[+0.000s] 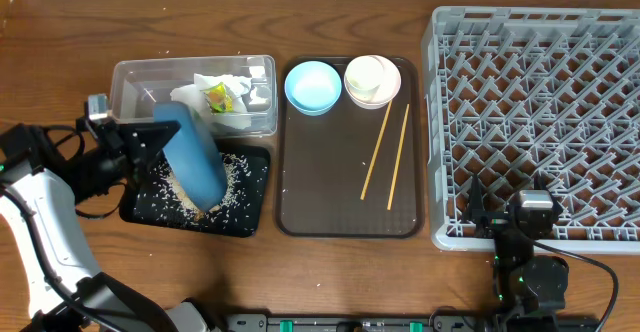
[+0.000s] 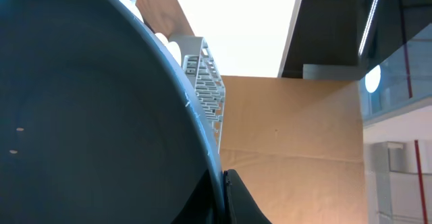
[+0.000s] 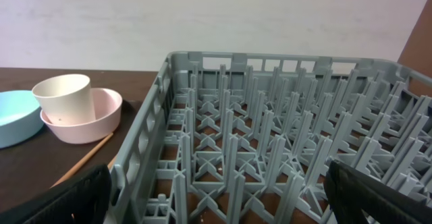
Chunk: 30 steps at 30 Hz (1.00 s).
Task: Sort waste into correct bins and load items into the dishwasher rack
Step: 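Tilt the plate with the left gripper to dump rice onto the black tray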
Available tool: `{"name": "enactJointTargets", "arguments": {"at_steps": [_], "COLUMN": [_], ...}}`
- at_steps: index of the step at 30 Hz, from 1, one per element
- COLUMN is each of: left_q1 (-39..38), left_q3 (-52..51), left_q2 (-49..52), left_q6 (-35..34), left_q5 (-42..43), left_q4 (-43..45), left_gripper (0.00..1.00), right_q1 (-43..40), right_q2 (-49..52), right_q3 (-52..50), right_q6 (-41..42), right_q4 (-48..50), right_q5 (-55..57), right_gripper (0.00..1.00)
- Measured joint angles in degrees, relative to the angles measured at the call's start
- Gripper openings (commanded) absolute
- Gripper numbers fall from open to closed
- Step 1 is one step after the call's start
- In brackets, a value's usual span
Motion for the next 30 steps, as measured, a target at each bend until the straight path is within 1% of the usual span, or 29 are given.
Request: {"name": "enactJointTargets", "arguments": {"at_steps": [10, 30], "left_q1": [2.2, 1.8], "left_q3": [-1.1, -1.1], "left_q2": [0.0, 0.0], "left_q6": [1.9, 2.4], "left_q5": [4.3, 4.7], "left_q4": [0.9, 1.0], "left_gripper": [0.06, 0.06], "right_q1": [0.0, 0.0], "right_q2": [0.0, 0.0], "right_q3": [0.0, 0.0], "right_q6": [0.0, 0.0], "right_q4": [0.0, 0.0], "right_q5": [0.0, 0.0], "right_gripper": [0.99, 0.99]}}
